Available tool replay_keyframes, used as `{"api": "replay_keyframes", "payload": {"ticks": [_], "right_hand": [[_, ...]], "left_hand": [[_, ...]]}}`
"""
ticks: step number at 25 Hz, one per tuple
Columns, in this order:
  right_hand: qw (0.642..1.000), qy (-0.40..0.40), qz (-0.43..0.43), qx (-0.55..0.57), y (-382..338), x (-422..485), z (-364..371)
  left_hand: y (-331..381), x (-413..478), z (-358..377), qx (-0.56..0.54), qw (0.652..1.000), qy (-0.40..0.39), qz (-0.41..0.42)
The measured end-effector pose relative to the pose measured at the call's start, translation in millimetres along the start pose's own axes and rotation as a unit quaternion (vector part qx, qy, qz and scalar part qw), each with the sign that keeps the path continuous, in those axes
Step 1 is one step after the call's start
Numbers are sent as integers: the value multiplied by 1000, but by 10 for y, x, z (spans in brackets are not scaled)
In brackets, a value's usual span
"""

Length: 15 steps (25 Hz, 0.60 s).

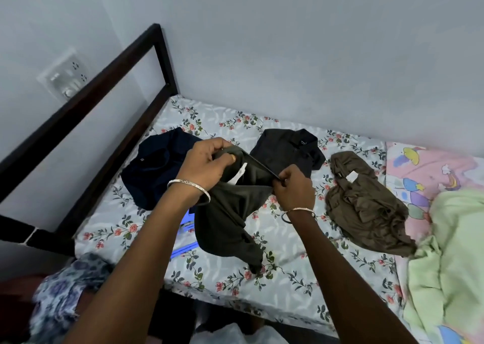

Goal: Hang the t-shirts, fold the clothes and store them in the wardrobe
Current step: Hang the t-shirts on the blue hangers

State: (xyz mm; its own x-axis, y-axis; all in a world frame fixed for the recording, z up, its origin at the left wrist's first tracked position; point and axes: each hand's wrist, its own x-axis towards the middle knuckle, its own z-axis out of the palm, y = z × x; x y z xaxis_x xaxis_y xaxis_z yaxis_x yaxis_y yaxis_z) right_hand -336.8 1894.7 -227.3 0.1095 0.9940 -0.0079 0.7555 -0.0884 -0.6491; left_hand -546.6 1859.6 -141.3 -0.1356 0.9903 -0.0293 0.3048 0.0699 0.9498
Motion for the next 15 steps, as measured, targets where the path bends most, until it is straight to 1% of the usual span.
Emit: {"api": "replay_keyframes", "payload": {"ticks": [1,2,3,4,5,6,7,8,10,11,12,13,15], "right_hand": [[999,-10,37,-17,-30,31,-24],[996,-23,83,5,-59,64,-46],[985,-39,143,85,-106,88,-76],[958,-54,199,199,-185,99,-123],[920,-61,236,308,-288,94,-198],[884,-61,250,391,-394,99,-284],[860,-61,248,442,-510,111,-374],[845,-67,241,472,-625,124,-463],[848,-78,218,477,-870,163,-612],[854,-83,205,472,-977,184,-646],[860,-87,190,466,-1086,198,-665],[870,-91,168,455,-1199,193,-677],[899,-94,109,413,-1388,138,-680]], "left_hand": [[47,-7,-40,-5,1000,15,4],[89,-21,-80,-5,999,30,10],[120,-38,-107,-4,999,40,13],[137,-52,-141,5,999,46,10],[153,-67,-177,22,999,43,1],[152,-83,-215,57,998,28,-15],[140,-100,-252,105,994,1,-37],[115,-119,-288,159,985,-33,-57],[67,-129,-334,255,957,-106,-86],[61,-141,-337,288,943,-137,-92],[79,-153,-330,299,937,-154,-89],[123,-161,-308,287,943,-154,-72],[296,-167,-237,188,975,-120,-19]]}}
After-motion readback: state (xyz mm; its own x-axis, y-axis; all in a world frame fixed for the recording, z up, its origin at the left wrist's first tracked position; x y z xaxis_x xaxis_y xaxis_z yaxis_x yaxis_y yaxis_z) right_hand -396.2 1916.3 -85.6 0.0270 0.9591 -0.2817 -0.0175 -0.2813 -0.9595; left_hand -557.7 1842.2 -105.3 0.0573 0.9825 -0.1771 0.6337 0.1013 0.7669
